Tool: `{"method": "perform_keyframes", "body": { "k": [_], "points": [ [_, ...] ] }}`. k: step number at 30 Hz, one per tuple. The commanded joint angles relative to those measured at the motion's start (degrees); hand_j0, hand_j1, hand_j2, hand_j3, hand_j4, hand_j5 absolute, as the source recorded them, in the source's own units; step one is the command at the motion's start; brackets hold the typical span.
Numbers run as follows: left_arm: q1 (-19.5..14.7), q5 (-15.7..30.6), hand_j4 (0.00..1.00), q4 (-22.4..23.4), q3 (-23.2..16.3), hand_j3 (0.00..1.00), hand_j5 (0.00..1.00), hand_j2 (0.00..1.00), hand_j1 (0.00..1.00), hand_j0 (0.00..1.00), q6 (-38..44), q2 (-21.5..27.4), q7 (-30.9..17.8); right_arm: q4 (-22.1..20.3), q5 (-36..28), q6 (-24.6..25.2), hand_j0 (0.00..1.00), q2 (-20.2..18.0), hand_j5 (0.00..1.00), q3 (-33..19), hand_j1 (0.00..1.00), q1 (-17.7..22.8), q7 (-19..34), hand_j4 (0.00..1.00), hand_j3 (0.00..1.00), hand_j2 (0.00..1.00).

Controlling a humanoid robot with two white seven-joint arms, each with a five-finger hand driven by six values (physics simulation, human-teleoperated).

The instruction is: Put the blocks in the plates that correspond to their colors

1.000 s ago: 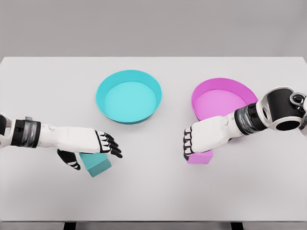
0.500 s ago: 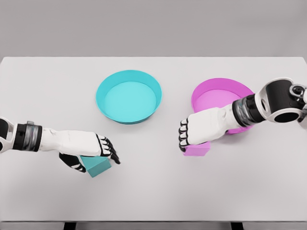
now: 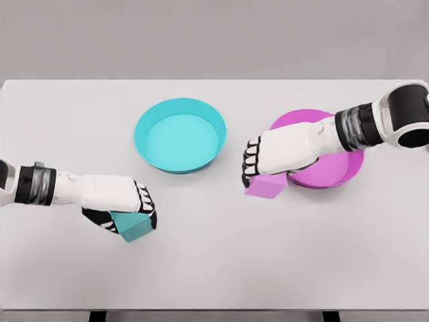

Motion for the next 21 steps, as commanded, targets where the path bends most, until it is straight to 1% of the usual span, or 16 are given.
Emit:
{"method": "perform_keyframes", "body": {
  "k": [1, 2, 3, 4, 7, 8, 9, 13, 14, 15, 17, 18, 19, 21],
  "points": [
    [0.0, 0.4, 0.55, -0.4, 0.6, 0.55, 0.55, 0.55, 0.55, 0.55, 0.1, 0.0, 0.1, 1.8, -1.4, 0.2, 0.49, -0.2, 0.49, -2.5, 0.49, 0.0, 0.0, 0.49, 0.49, 0.49],
    [0.1, 0.4, 0.55, -0.4, 1.1, 0.55, 0.55, 0.55, 0.55, 0.55, 0.1, 0.0, 0.1, 2.3, -2.4, 0.2, 0.49, -0.3, 0.49, -2.7, 0.49, 0.0, 0.0, 0.49, 0.49, 0.49],
    [0.1, 0.4, 0.55, -0.4, 1.8, 0.55, 0.55, 0.55, 0.55, 0.55, 0.1, 0.0, 0.1, 3.7, -3.4, 0.2, 0.49, -0.6, 0.49, -3.9, 0.49, 0.1, 0.0, 0.49, 0.49, 0.49],
    [0.0, 0.5, 0.55, -0.4, 2.3, 0.55, 0.55, 0.55, 0.55, 0.55, 0.1, 0.0, 0.1, 5.4, -3.4, 0.2, 0.49, -0.6, 0.49, -4.9, 0.49, 0.3, 0.0, 0.49, 0.49, 0.49],
    [-0.1, 0.7, 0.55, -0.4, 5.0, 0.55, 0.55, 0.55, 0.55, 0.55, 0.1, -0.1, 0.1, 9.2, -3.4, 0.2, 0.49, -0.8, 0.49, -5.2, 0.49, 0.1, 0.0, 0.49, 0.49, 0.49],
    [-0.1, 0.7, 0.56, -0.5, 5.7, 0.56, 0.56, 0.56, 0.56, 0.56, 0.1, -0.1, 0.1, 10.4, -3.4, 0.2, 0.49, -1.7, 0.49, -6.3, 0.49, 0.2, 0.0, 0.49, 0.49, 0.49],
    [-0.1, 0.7, 0.56, -0.5, 6.3, 0.56, 0.56, 0.56, 0.56, 0.56, 0.1, -0.1, 0.1, 11.5, -3.4, 0.2, 0.49, -1.9, 0.49, -7.4, 0.49, 0.4, 0.0, 0.49, 0.49, 0.49],
    [-0.3, 1.0, 0.56, -0.5, 9.0, 0.56, 0.56, 0.56, 0.56, 0.56, 0.1, -0.7, 0.1, 18.5, -2.9, 0.2, 0.49, -1.9, 0.49, -7.6, 0.49, 1.1, 0.0, 0.49, 0.49, 0.49],
    [-0.2, 1.6, 0.56, -0.4, 9.7, 0.56, 0.56, 0.56, 0.56, 0.56, 0.1, -1.2, 0.1, 21.2, -2.5, 0.2, 0.49, -1.9, 0.49, -7.6, 0.49, 1.1, 0.0, 0.49, 0.49, 0.49],
    [-0.3, 1.9, 0.56, -0.3, 9.9, 0.56, 0.56, 0.56, 0.56, 0.56, 0.1, -1.5, 0.1, 22.9, -1.0, 0.2, 0.49, -1.9, 0.49, -7.2, 0.49, 1.2, 0.0, 0.49, 0.49, 0.49],
    [-0.9, 2.0, 0.56, 0.0, 10.2, 0.56, 0.56, 0.56, 0.56, 0.56, 0.1, -2.1, 0.1, 23.0, 2.5, 0.2, 0.49, -1.9, 0.49, -7.0, 0.49, 3.1, 0.0, 0.49, 0.49, 0.49],
    [-1.5, 2.2, 0.56, 0.5, 10.3, 0.56, 0.56, 0.56, 0.56, 0.56, 0.1, -2.4, 0.1, 23.0, 4.0, 0.2, 0.49, -1.9, 0.49, -6.3, 0.49, 3.2, 0.0, 0.49, 0.49, 0.49],
    [-1.8, 2.2, 0.56, 2.0, 11.1, 0.56, 0.56, 0.56, 0.56, 0.56, 0.1, -3.7, 0.1, 22.7, 4.4, 0.2, 0.49, -1.8, 0.49, -4.7, 0.49, 3.2, 0.0, 0.49, 0.49, 0.49],
    [-1.9, 2.1, 0.56, 5.3, 11.8, 0.56, 0.56, 0.56, 0.56, 0.56, 0.1, -6.1, 0.1, 22.6, 4.5, 0.2, 0.49, -1.9, 0.49, -4.0, 0.49, 3.1, 0.0, 0.49, 0.49, 0.49]
  ]
}}
